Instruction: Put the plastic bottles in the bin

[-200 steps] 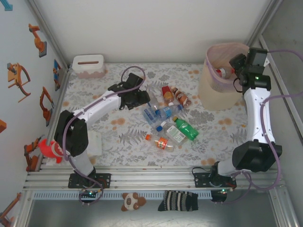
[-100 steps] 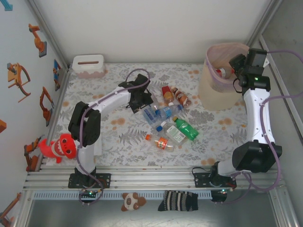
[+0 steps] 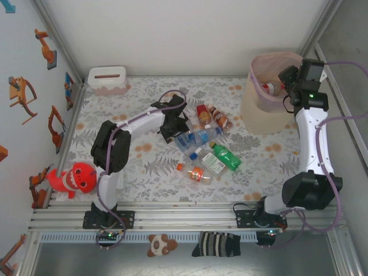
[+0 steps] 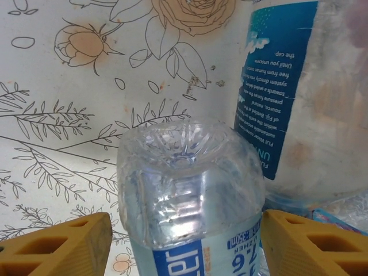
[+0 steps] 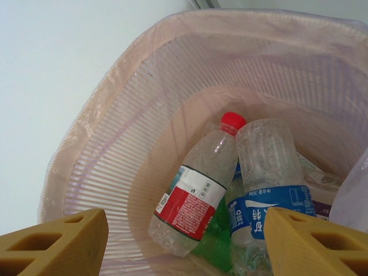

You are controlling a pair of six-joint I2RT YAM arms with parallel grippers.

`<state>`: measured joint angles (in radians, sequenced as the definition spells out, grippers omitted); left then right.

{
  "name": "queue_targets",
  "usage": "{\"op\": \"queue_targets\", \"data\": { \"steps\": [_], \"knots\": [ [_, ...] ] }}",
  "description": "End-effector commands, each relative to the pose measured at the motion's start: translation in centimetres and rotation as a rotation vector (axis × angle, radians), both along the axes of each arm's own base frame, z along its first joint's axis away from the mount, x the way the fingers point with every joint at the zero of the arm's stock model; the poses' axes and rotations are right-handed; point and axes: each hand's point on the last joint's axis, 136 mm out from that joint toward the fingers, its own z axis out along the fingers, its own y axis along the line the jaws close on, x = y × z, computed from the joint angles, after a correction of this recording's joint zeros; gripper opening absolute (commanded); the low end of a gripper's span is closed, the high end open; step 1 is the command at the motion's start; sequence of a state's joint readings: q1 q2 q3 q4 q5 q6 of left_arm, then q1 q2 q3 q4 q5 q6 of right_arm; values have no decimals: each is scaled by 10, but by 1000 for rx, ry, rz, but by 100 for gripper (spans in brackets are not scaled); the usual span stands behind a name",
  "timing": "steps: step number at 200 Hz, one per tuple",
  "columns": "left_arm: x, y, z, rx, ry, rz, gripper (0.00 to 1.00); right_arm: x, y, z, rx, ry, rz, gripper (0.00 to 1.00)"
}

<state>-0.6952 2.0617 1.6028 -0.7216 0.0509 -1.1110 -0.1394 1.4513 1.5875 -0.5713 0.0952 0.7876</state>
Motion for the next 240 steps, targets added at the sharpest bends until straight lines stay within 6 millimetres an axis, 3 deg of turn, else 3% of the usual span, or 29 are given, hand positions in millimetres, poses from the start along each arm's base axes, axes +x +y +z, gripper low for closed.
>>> {"op": "queue_targets", "data": {
  "steps": [1, 68, 122, 185, 208, 240],
  "knots": [
    [-5, 1, -5, 18, 40, 17, 67, -4, 0, 3, -10, -9, -12, 71],
    [-5, 4, -15, 36, 55, 36, 63, -7, 0, 3, -9, -11, -14, 70],
    [1, 22, -4, 61, 2, 58, 56, -10, 1, 5, -7, -13, -11, 70],
    [19, 42, 39, 31, -171, 51, 49, -12, 11, 15, -17, -53, 57, 68],
    [27, 45, 62, -10, -280, 28, 48, -6, 39, 28, -47, -130, 249, 67],
    [34, 45, 112, -90, -501, -60, 46, -7, 84, 47, -55, -262, 528, 66]
  ]
}}
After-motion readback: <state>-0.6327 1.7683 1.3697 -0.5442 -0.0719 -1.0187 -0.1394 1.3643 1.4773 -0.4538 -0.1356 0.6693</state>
